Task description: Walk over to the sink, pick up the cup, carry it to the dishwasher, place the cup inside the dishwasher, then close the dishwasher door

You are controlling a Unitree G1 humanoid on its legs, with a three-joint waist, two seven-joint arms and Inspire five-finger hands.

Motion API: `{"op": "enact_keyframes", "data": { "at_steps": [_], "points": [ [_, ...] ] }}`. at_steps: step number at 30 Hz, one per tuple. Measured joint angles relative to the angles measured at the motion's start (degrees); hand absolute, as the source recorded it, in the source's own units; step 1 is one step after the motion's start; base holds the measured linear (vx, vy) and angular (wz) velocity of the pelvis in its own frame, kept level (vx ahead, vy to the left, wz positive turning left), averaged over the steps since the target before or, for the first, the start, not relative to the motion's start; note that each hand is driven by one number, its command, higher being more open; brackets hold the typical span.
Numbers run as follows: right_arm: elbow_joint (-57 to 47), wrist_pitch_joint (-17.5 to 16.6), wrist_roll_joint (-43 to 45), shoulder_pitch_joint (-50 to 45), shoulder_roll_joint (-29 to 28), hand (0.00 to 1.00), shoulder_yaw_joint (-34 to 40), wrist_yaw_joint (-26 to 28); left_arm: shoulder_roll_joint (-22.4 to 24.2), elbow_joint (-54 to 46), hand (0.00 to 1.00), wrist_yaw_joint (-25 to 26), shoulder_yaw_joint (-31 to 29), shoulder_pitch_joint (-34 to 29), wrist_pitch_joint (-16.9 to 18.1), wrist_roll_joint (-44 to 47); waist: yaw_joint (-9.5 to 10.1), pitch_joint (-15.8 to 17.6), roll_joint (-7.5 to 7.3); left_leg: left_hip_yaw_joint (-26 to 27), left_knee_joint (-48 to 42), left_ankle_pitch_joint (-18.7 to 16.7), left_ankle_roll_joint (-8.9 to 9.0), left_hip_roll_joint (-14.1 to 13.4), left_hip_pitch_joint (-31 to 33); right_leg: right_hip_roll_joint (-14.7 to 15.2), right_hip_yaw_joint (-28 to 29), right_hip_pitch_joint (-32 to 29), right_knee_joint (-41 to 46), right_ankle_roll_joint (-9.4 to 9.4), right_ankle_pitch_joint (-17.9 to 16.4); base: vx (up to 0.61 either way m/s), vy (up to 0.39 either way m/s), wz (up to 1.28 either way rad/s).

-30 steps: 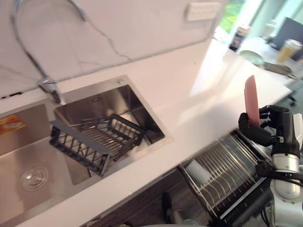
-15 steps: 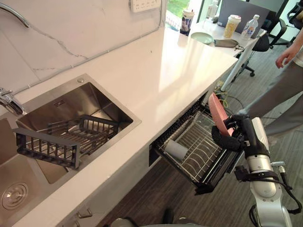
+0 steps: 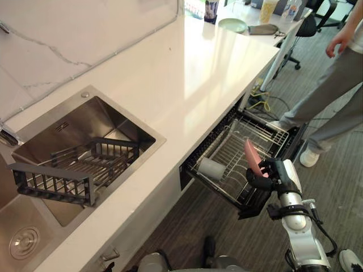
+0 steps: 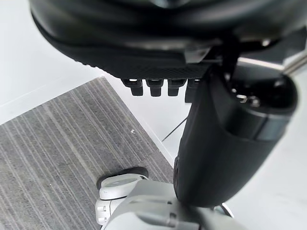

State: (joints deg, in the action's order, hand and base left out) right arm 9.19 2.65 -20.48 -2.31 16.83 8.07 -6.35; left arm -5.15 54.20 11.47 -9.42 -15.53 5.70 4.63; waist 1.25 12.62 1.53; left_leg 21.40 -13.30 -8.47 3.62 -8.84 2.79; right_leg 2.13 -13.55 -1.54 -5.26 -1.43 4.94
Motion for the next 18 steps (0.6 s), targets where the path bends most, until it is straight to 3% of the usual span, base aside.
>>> {"op": "enact_keyframes", "data": {
  "at_steps": [5, 13, 14, 18],
  "points": [
    [10.1, 0.5, 0.0, 8.6, 2.6, 0.00, 0.0, -2.6, -0.6, -0.4, 1.00, -1.9, 2.0, 3.3, 0.0, 0.1, 1.52, 3.3, 1.65, -1.8, 0.1, 0.5, -0.79, 1.4, 3.8, 0.9, -1.6, -2.7, 0.0, -0.09, 0.9, 0.03, 0.036, 0.18],
    [23.8, 2.3, 1.4, 23.4, 9.9, 0.00, -2.2, -6.6, -0.1, -2.3, 1.00, -3.1, 2.7, 7.3, -1.7, 3.5, 1.94, 9.1, 3.71, -6.3, 1.6, 2.1, -2.56, 4.3, 7.4, 3.0, -3.4, -5.9, 0.4, -1.36, 2.3, 0.01, 0.048, 0.13],
    [25.4, 2.4, 2.4, 25.5, 11.3, 1.00, -2.2, -7.0, 0.0, -2.8, 1.00, -3.0, 3.2, 7.7, -1.7, 3.9, 2.02, 9.5, 3.96, -6.9, 1.8, 2.4, -2.87, 5.0, 7.8, 3.5, -3.4, -6.5, 0.4, -1.65, 2.8, -0.06, 0.108, 0.09],
    [28.7, 3.3, 3.6, 30.6, 13.4, 1.00, -2.4, -7.9, 0.1, -4.9, 1.00, -3.0, 4.3, 8.9, -1.7, 5.4, 2.11, 11.0, 4.25, -7.3, 2.3, 3.3, -3.94, 6.6, 9.1, 5.2, -3.4, -7.7, 0.3, -2.33, 4.1, -0.09, 0.102, 0.09]
  ]
}}
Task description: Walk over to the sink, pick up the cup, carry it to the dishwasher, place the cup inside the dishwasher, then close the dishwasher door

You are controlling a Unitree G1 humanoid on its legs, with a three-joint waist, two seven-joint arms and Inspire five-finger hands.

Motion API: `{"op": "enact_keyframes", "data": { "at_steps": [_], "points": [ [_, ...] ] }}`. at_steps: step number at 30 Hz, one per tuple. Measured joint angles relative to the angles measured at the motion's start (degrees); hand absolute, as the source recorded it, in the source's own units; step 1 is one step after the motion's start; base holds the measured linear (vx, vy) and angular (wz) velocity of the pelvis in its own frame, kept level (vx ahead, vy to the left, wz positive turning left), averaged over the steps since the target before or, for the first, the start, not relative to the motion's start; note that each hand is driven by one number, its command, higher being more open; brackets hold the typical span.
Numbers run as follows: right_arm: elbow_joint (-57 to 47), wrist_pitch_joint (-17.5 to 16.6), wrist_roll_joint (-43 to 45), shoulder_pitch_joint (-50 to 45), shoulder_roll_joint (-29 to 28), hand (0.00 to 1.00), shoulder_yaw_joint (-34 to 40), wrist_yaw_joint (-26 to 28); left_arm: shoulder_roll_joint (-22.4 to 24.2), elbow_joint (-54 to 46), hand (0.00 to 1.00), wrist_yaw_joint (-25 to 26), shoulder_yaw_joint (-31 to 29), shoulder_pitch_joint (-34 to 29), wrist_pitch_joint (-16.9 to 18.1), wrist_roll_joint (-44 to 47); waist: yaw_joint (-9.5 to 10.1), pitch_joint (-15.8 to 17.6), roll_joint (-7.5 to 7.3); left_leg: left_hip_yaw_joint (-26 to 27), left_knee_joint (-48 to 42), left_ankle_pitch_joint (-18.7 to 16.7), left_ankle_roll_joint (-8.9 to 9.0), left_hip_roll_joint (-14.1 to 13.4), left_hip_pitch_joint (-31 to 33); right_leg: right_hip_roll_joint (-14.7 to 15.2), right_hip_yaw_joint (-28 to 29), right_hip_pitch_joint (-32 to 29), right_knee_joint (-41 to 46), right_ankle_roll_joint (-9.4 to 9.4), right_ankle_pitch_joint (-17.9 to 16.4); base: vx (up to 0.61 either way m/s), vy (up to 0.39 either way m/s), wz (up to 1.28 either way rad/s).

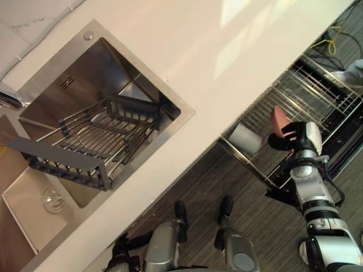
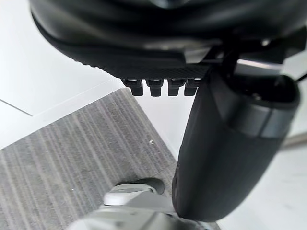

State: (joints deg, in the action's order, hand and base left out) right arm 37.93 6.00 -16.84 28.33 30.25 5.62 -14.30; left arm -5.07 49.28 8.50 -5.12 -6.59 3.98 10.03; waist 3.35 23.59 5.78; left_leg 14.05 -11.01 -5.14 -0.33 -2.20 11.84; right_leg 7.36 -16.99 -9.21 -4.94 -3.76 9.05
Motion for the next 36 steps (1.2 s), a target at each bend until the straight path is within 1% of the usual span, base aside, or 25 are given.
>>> {"op": "enact_keyframes", "data": {
  "at_steps": [3, 7, 8, 9, 10, 11, 12, 14, 16, 17, 18, 20, 21, 22, 23, 24, 26, 28, 29, 32, 34, 36],
  "points": [
    [0.4, 0.1, 2.2, 0.5, 0.1, 1.00, -1.9, 0.0, 0.1, -0.5, 1.00, 0.0, 0.1, 1.0, 0.0, 0.1, 0.03, 0.1, -0.13, -0.4, -0.1, 0.6, -0.94, 1.1, 1.2, 1.1, 0.0, -0.9, -0.2, -0.35, 0.8, -0.12, 0.109, 0.09],
    [-0.5, 0.1, 4.7, 0.4, -0.5, 1.00, -2.6, 0.0, 0.1, -1.7, 1.00, 0.0, 0.1, 1.1, 0.0, 0.1, 0.03, 0.4, -0.58, 0.0, -0.3, 1.0, -1.39, 1.9, 1.7, 2.0, 0.4, -1.6, -0.3, -0.65, 1.2, -0.11, 0.077, -0.02],
    [-2.3, 0.1, 5.6, 0.0, -0.9, 1.00, -2.4, 0.0, 0.0, -1.7, 1.00, 0.0, 0.0, 1.1, 0.0, 0.1, -0.06, 0.6, -0.98, 0.3, -0.2, 1.0, -1.40, 1.9, 1.7, 2.1, 0.8, -1.8, -0.3, -0.75, 1.0, -0.08, 0.052, -0.13],
    [-6.8, 0.1, 6.6, -2.1, -1.2, 1.00, -1.2, 0.0, -0.1, -1.7, 1.00, 0.1, 0.0, 1.1, 0.0, 0.1, -0.32, 0.7, -1.17, 0.4, -0.3, 1.0, -1.39, 1.8, 1.7, 2.1, 0.8, -1.9, -0.3, -0.76, 1.0, -0.05, 0.027, -0.10],
    [-7.8, 0.1, 6.7, -2.6, -1.2, 1.00, -1.0, 0.0, -0.1, -1.7, 1.00, 0.1, 0.0, 1.1, -0.1, 0.1, -0.38, 0.7, -1.17, 0.4, -0.3, 1.0, -1.39, 1.8, 1.7, 2.1, 0.8, -1.8, -0.3, -0.76, 1.0, 0.00, 0.000, 0.00],
    [-12.0, 0.1, 7.2, -4.7, -1.3, 1.00, 0.1, 0.0, -0.2, -1.6, 1.00, 0.2, -0.1, 1.1, -0.4, 0.1, -0.79, 0.6, -1.27, 0.4, -0.4, 1.0, -1.40, 1.7, 1.6, 2.0, 0.8, -1.8, -0.3, -0.86, 1.1, 0.00, 0.000, 0.00],
    [-15.6, 0.1, 8.1, -6.7, -2.0, 1.00, 1.8, 0.0, -0.3, -1.6, 1.00, 0.4, -0.1, 1.0, -0.7, 0.1, -1.28, 0.6, -1.42, 0.2, -0.5, 0.9, -1.38, 1.5, 1.5, 1.8, 0.7, -1.5, -0.3, -0.73, 1.5, 0.04, -0.003, 0.01],
    [-19.3, 0.0, 9.4, -9.2, -3.3, 1.00, 5.1, -0.4, -0.4, -1.4, 1.00, 0.5, -0.9, 0.9, -1.4, 0.1, -1.84, 0.2, -1.99, 0.0, -0.5, 0.8, -1.30, 1.2, 0.9, 1.5, 0.6, -0.8, 0.0, -0.70, 1.6, 0.06, -0.012, 0.01],
    [-21.0, -0.1, 11.1, -11.3, -4.6, 1.00, 8.0, -1.4, -0.4, -1.3, 1.00, 0.6, -1.9, 0.1, -1.9, 0.1, -2.59, -0.3, -2.72, -0.4, -0.5, 0.7, -1.16, 1.0, -0.2, 1.1, 0.4, 0.4, 0.0, -0.71, 1.6, 0.05, -0.012, 0.01],
    [-22.1, -0.1, 12.2, -13.1, -5.3, 1.00, 10.0, -2.5, -0.4, -1.1, 1.00, 0.7, -2.5, -0.6, -2.0, 0.1, -2.84, -1.0, -3.46, -0.4, -0.4, 0.7, -1.11, 1.0, -0.9, 1.1, 0.6, 1.0, 0.0, -0.72, 1.6, 0.03, -0.005, -0.03],
    [-22.8, -0.1, 13.3, -14.4, -5.9, 1.00, 11.3, -3.5, -0.5, -1.0, 1.00, 0.8, -2.7, -1.0, -2.0, 0.1, -2.89, -1.6, -3.81, -0.4, -0.3, 0.6, -1.09, 1.0, -1.2, 1.1, 0.7, 1.1, 0.0, -0.73, 1.6, 0.00, 0.012, -0.06],
    [-23.7, -0.6, 16.3, -18.1, -8.0, 1.00, 17.4, -7.0, -0.6, 0.2, 1.00, 0.9, -3.8, -2.0, -1.8, 0.0, -3.09, -3.9, -5.00, -0.1, -0.3, 0.3, -1.16, 1.1, -2.1, 1.2, 1.1, 1.9, -0.1, -0.81, 1.5, -0.03, 0.044, -0.06],
    [-23.7, -0.7, 17.1, -18.8, -8.4, 1.00, 18.8, -7.9, -0.6, 0.5, 1.00, 0.9, -4.1, -2.3, -1.8, 0.0, -3.18, -4.4, -5.26, 0.1, -0.3, 0.2, -1.18, 1.2, -2.5, 1.3, 1.3, 2.2, -0.3, -0.93, 1.3, -0.08, 0.061, -0.13],
    [-23.7, -1.2, 19.7, -20.3, -9.0, 1.00, 21.4, -10.0, -0.6, 1.1, 1.00, 1.0, -4.7, -2.8, -1.6, 0.0, -3.34, -5.6, -5.74, 0.6, -0.4, 0.1, -1.16, 1.3, -2.8, 1.6, 1.8, 2.3, -0.3, -1.13, 0.9, -0.07, 0.043, -0.16],
    [-23.7, -1.9, 22.2, -21.8, -9.9, 1.00, 24.1, -12.0, -0.6, 1.2, 1.00, 1.0, -4.8, -3.6, -1.5, 0.0, -3.82, -6.5, -5.98, 0.9, -0.3, -0.2, -0.99, 1.4, -3.1, 1.7, 2.2, 2.4, -0.3, -1.26, 0.5, -0.09, 0.044, -0.16],
    [-23.7, -2.4, 25.4, -23.2, -10.9, 1.00, 26.9, -14.2, -0.6, 1.9, 1.00, 1.1, -4.8, -4.1, -1.1, 0.0, -4.41, -7.3, -6.02, 1.1, -0.1, -0.3, -0.78, 1.3, -3.3, 1.8, 2.3, 2.6, -0.3, -0.98, 0.3, -0.09, 0.034, -0.12],
    [-22.5, -3.5, 30.3, -25.5, -12.5, 1.00, 31.1, -16.8, -0.5, 3.0, 1.00, 1.4, -4.8, -4.6, -0.6, 0.0, -4.78, -8.5, -5.97, 1.7, 0.2, -0.4, -0.67, 1.2, -3.9, 1.7, 2.9, 2.8, -0.3, -0.95, 0.3, -0.07, 0.020, -0.15],
    [-21.0, -4.0, 33.6, -27.1, -13.7, 1.00, 33.7, -18.6, -0.4, 3.5, 1.00, 1.6, -4.9, -5.1, -0.6, 0.1, -5.73, -9.1, -5.86, 1.9, 0.7, -0.2, -0.41, 1.1, -4.5, 1.6, 3.1, 3.0, -0.3, -0.86, 0.3, -0.02, -0.012, -0.12],
    [-19.7, -4.4, 36.5, -27.9, -14.6, 0.00, 35.2, -20.0, -0.3, 3.8, 1.00, 1.8, -5.2, -5.4, -0.6, 0.1, -6.27, -9.2, -5.77, 2.3, 1.0, -0.1, -0.26, 1.0, -4.8, 1.5, 3.5, 3.0, -0.3, -0.74, 0.3, -0.01, -0.021, -0.16],
    [-15.8, -5.3, 41.5, -29.7, -16.7, 0.00, 38.1, -22.1, 0.1, 4.9, 1.00, 2.1, -5.5, -5.3, -0.6, 0.1, -6.86, -9.8, -4.94, 3.0, 1.5, 0.0, -0.02, 0.7, -5.0, 1.1, 4.2, 2.6, -0.3, -0.45, 0.3, 0.01, -0.022, -0.14],
    [-14.5, -5.9, 45.1, -30.3, -18.0, 0.00, 39.0, -21.6, 0.5, 5.1, 1.00, 2.2, -5.7, -5.4, -0.6, 0.2, -6.91, -10.1, -4.40, 3.3, 2.0, 0.1, 0.10, 0.7, -5.1, 1.0, 4.5, 2.2, -0.3, -0.38, 0.3, 0.03, -0.013, -0.09],
    [-13.2, -6.3, 49.4, -30.5, -19.5, 0.00, 38.8, -19.0, 1.0, 5.3, 1.00, 2.4, -5.7, -5.4, -0.7, 0.2, -6.73, -10.5, -3.69, 3.3, 2.5, 0.3, 0.19, 0.7, -5.2, 0.9, 4.4, 2.2, -0.3, -0.30, 0.4, 0.00, 0.000, 0.00]
  ]
}}
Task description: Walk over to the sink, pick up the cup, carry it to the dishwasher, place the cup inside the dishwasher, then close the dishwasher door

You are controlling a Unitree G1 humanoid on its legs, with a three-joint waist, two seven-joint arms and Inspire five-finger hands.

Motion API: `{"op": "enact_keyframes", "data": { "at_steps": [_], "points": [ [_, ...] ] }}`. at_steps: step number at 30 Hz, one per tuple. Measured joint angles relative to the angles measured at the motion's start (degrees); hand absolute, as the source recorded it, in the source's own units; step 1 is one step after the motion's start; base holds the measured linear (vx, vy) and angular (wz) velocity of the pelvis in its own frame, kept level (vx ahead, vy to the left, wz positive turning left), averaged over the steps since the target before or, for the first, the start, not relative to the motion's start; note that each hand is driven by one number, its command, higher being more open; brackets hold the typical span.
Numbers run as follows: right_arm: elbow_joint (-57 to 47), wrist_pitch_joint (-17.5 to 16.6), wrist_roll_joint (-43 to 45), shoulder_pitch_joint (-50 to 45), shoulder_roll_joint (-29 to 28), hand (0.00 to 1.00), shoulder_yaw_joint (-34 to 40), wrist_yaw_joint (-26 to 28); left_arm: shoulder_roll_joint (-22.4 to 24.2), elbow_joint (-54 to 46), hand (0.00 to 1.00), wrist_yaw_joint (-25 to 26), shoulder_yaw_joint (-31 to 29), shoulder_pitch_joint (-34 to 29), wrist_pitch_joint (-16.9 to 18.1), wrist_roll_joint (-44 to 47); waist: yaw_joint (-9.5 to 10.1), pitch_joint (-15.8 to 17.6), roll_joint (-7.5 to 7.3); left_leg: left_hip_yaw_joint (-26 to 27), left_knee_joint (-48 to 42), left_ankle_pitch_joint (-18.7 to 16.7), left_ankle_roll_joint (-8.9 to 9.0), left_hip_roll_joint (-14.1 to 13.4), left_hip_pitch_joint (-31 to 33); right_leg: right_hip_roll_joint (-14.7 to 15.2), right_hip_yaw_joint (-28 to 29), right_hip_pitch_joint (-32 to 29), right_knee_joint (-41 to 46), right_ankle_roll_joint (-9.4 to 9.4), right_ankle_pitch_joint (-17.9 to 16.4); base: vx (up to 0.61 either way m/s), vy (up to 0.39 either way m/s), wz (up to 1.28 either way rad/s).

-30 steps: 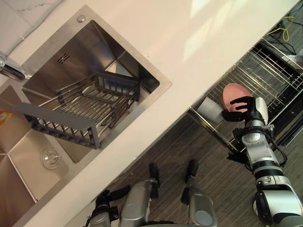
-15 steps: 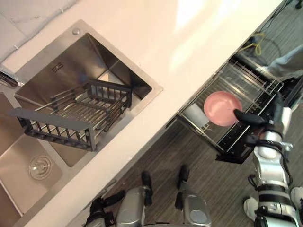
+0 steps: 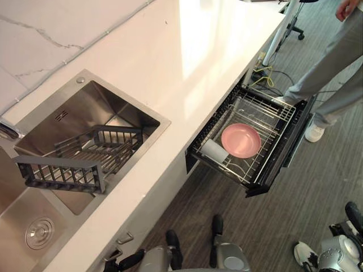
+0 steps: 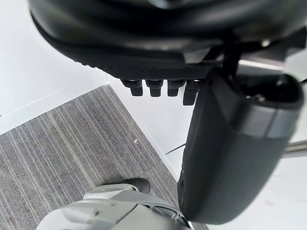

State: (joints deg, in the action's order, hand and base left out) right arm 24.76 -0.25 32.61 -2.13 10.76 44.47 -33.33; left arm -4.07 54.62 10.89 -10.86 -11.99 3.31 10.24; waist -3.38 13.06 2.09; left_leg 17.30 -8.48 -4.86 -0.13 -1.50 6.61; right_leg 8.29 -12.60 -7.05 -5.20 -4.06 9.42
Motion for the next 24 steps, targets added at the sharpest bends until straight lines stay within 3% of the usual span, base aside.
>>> {"op": "enact_keyframes", "data": {
  "at_steps": [6, 11, 17, 24],
  "points": [
    [2.9, -0.5, 1.3, 3.8, -0.2, 0.00, -4.5, 6.8, 0.1, 0.0, 1.00, 0.1, 1.3, 0.5, 0.0, 0.0, 1.06, 0.1, 1.12, -0.6, 1.3, 0.8, -0.18, 0.4, -0.3, 0.2, -0.9, 0.1, 0.0, -0.06, 0.1, 0.01, 0.007, 0.06],
    [9.7, -1.2, 1.1, 12.2, 4.4, 0.00, -10.0, 11.7, 0.4, -0.3, 1.00, -0.1, 4.1, 2.4, 0.0, 1.1, 1.52, 1.8, 3.85, -3.0, 2.9, 2.4, -0.62, 1.4, -0.3, 0.9, -3.3, 0.4, 0.1, -0.32, -0.1, 0.01, 0.018, 0.23],
    [16.1, -1.9, 0.7, 14.8, 11.2, 0.00, -13.8, 13.5, 0.8, -0.6, 1.00, -0.5, 5.8, 3.6, 0.8, 2.0, 1.51, 3.4, 6.00, -6.1, 4.8, 4.2, -0.39, 2.0, -0.6, 1.4, -6.8, 1.5, 0.3, -0.38, -0.4, 0.00, 0.003, 0.26],
    [21.2, -0.8, -1.4, 16.9, 13.8, 0.00, -17.4, 13.8, 1.3, -0.4, 1.00, -1.0, 6.0, 3.7, 2.5, 2.3, 1.09, 3.9, 6.95, -12.9, 7.3, 7.1, 2.88, 2.3, -1.2, 1.6, -15.0, 4.8, 0.3, 0.14, -2.2, -0.06, -0.014, 0.51]
  ]
}}
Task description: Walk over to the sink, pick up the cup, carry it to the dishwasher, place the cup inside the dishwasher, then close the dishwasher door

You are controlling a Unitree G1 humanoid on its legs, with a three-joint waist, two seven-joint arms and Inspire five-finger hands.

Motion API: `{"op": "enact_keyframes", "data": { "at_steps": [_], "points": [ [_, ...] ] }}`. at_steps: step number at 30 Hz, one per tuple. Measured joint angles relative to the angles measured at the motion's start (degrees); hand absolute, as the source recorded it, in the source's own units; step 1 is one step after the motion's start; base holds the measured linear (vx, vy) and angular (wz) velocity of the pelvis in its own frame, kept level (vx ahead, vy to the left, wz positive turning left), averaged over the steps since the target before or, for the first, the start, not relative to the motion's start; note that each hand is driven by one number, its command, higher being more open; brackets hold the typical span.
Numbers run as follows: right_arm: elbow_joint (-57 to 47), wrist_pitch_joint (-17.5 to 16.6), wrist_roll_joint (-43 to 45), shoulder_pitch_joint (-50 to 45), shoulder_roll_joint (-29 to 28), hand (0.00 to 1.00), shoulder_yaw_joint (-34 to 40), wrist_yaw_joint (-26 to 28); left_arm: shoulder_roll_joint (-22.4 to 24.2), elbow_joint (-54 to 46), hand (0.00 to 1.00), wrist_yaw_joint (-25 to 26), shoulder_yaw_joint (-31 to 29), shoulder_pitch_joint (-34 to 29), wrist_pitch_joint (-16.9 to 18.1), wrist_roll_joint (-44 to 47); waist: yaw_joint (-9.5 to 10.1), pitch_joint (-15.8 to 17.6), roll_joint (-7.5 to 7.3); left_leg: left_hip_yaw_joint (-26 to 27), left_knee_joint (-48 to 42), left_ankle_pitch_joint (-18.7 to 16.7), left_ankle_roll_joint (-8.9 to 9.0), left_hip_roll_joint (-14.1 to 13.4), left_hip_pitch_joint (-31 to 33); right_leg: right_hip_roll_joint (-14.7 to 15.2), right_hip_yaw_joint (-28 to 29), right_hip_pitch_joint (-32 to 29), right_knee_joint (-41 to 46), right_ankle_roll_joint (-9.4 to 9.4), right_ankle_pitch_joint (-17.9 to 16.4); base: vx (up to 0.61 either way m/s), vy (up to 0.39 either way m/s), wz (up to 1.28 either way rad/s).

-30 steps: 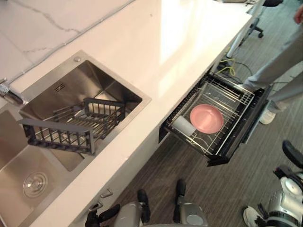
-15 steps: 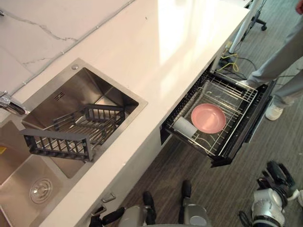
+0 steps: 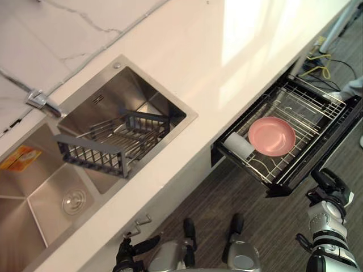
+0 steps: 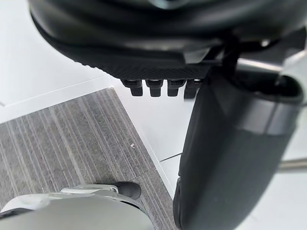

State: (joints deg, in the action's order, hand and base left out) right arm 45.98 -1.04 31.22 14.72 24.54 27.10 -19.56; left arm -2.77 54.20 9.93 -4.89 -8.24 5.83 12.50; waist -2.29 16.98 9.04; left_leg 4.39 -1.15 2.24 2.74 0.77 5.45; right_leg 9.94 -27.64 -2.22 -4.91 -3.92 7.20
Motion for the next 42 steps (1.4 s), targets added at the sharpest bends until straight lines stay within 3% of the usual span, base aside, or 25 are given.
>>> {"op": "enact_keyframes", "data": {
  "at_steps": [6, 10, 13, 19, 20, 25, 28, 30, 37, 39, 42],
  "points": [
    [7.6, 1.0, -3.1, 6.6, 2.6, 0.00, -4.4, 2.9, 0.7, 0.0, 1.00, -0.1, 0.0, -0.1, 0.0, 1.5, 1.27, -0.2, 0.95, -5.2, 1.0, 1.8, 2.42, -0.3, -0.4, -0.7, -5.4, 2.7, 0.0, 0.38, -0.7, -0.04, -0.016, 0.45],
    [10.5, 1.7, -6.5, 10.2, 4.2, 0.00, -7.3, 4.4, 1.6, 0.2, 1.00, -0.4, 0.0, -0.6, 0.0, 2.1, 3.17, -0.9, 2.14, -7.8, 1.1, 2.7, 2.00, -0.6, -1.0, -1.3, -8.4, 4.7, 0.0, 0.35, -1.5, -0.01, -0.023, 0.39],
    [10.8, 2.0, -9.4, 12.9, 4.3, 0.00, -10.8, 7.5, 1.8, 0.7, 1.00, -0.6, 0.3, -2.0, -0.1, 2.1, 3.53, -1.4, 2.82, -8.7, 1.2, 3.2, 1.89, -0.9, -1.5, -1.7, -9.7, 5.8, 0.0, 0.35, -2.0, 0.03, -0.012, 0.21],
    [10.7, 2.2, -12.7, 15.2, 4.1, 0.00, -15.4, 14.3, 1.8, 2.3, 1.00, -1.6, 0.4, -2.3, -0.2, 1.9, 5.66, -2.6, 2.84, -8.7, 1.2, 3.4, 2.10, -1.4, -2.7, -2.2, -10.7, 7.5, 0.1, 0.65, -2.3, 0.04, -0.008, 0.08],
    [10.5, 1.9, -13.5, 15.9, 3.7, 1.00, -16.5, 16.1, 1.8, 2.4, 1.00, -1.7, 0.4, -2.3, -0.2, 1.7, 5.70, -3.0, 2.70, -8.7, 1.2, 3.4, 2.10, -1.4, -2.7, -2.3, -10.7, 7.6, 0.1, 0.64, -2.3, 0.00, 0.000, 0.00],
    [11.1, 1.7, -16.0, 15.9, 2.2, 1.00, -17.6, 17.6, 0.7, 2.4, 1.00, -2.7, 0.2, -3.0, 0.0, 1.5, 5.84, -4.0, 1.24, -8.5, 1.4, 3.4, 2.10, -1.8, -3.7, -2.6, -10.3, 8.2, 0.0, 0.66, -2.4, -0.01, 0.003, -0.05],
    [10.3, -0.9, -17.1, 13.4, 0.3, 1.00, -18.4, 18.4, -0.6, 2.4, 1.00, -4.0, -0.2, -3.5, -0.1, 1.5, 6.28, -4.8, -0.61, -8.3, 1.5, 3.4, 2.07, -2.3, -4.0, -3.2, -9.9, 8.3, -0.3, 0.78, -2.8, -0.05, -0.014, -0.05],
    [6.1, -2.7, -16.6, 8.0, -2.6, 1.00, -18.1, 19.4, -1.0, 2.5, 1.00, -5.3, -0.9, -4.4, -0.1, 2.1, 6.36, -5.7, -1.79, -8.0, 1.9, 3.2, 2.17, -2.8, -4.3, -3.7, -9.3, 8.2, -0.3, 0.99, -3.0, -0.02, -0.022, -0.09],
    [4.5, -3.6, -9.4, -9.6, -12.4, 1.00, -14.4, 25.0, -0.7, 3.5, 1.00, -9.4, -2.9, -5.4, -0.2, 5.7, 6.72, -6.5, -2.86, -6.2, 2.4, 2.6, 1.30, -3.9, -5.2, -4.7, -7.3, 7.8, -0.3, 1.63, -3.4, 0.02, -0.024, -0.15],
    [6.6, -3.6, -8.4, -14.4, -14.9, 1.00, -13.4, 26.1, -0.4, 4.5, 1.00, -10.3, -4.4, -5.4, -0.3, 6.8, 6.21, -6.6, -3.14, -5.7, 2.7, 2.5, 1.32, -4.1, -5.2, -4.8, -6.9, 7.4, -0.3, 1.61, -3.5, 0.07, -0.011, -0.15],
    [15.8, -3.9, -10.7, -20.7, -17.9, 1.00, -11.5, 27.0, -0.4, 5.2, 1.00, -11.7, -7.2, -5.3, -0.8, 9.0, 5.70, -7.4, -4.81, -5.3, 3.3, 2.1, 1.21, -4.1, -5.5, -4.8, -6.3, 7.2, -0.2, 1.19, -3.9, 0.10, -0.004, -0.09]
  ]
}}
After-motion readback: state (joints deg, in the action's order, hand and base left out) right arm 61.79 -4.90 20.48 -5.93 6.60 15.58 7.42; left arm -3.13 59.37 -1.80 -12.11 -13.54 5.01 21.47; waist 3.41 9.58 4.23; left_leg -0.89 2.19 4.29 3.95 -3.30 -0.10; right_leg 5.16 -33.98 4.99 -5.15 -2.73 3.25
